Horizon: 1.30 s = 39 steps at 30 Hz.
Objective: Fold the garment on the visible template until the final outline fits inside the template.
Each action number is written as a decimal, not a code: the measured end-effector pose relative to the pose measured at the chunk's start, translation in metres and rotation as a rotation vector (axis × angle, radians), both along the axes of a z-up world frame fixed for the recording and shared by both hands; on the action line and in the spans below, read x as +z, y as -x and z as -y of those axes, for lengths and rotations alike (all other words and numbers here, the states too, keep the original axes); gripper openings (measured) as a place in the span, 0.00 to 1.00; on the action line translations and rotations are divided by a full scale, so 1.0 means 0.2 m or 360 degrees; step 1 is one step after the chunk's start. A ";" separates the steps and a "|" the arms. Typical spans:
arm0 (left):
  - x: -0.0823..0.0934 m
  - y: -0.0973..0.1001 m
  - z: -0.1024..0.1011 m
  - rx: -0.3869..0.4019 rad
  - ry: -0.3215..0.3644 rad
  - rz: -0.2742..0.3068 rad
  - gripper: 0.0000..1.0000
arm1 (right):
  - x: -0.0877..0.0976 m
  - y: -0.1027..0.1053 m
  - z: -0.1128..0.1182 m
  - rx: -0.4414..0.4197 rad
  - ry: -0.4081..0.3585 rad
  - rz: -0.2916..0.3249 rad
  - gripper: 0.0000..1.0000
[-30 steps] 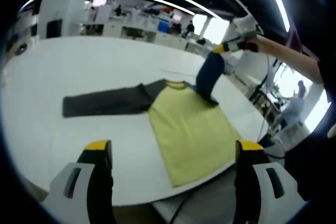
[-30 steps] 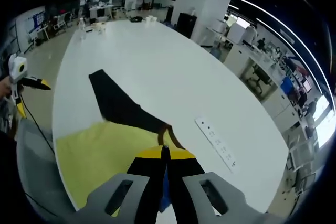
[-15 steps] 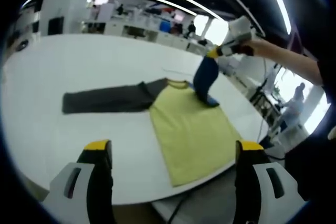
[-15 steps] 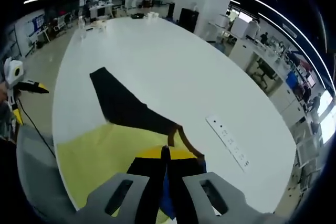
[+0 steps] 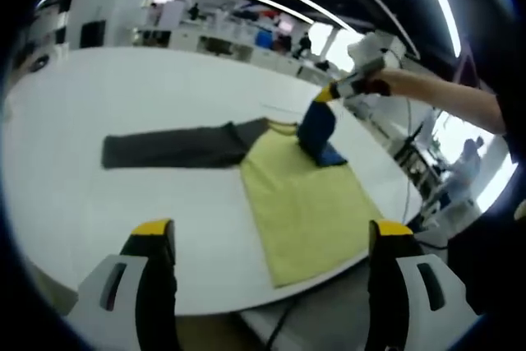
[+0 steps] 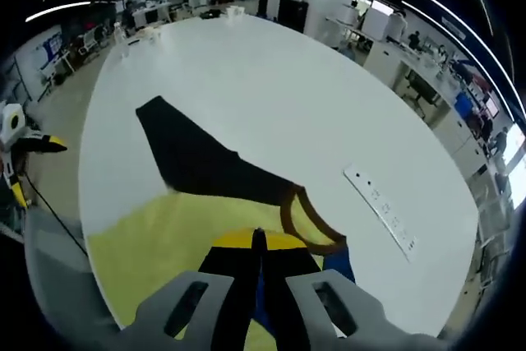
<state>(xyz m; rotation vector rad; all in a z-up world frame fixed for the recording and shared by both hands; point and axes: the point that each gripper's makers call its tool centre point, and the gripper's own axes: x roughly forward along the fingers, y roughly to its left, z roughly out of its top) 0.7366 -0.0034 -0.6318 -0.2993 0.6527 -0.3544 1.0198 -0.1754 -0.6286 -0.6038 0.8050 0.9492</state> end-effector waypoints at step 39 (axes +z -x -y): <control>-0.13 -0.06 -0.04 0.0013 0.0070 -0.0062 0.93 | -0.38 0.14 -0.31 -0.0082 0.0103 -0.0284 0.02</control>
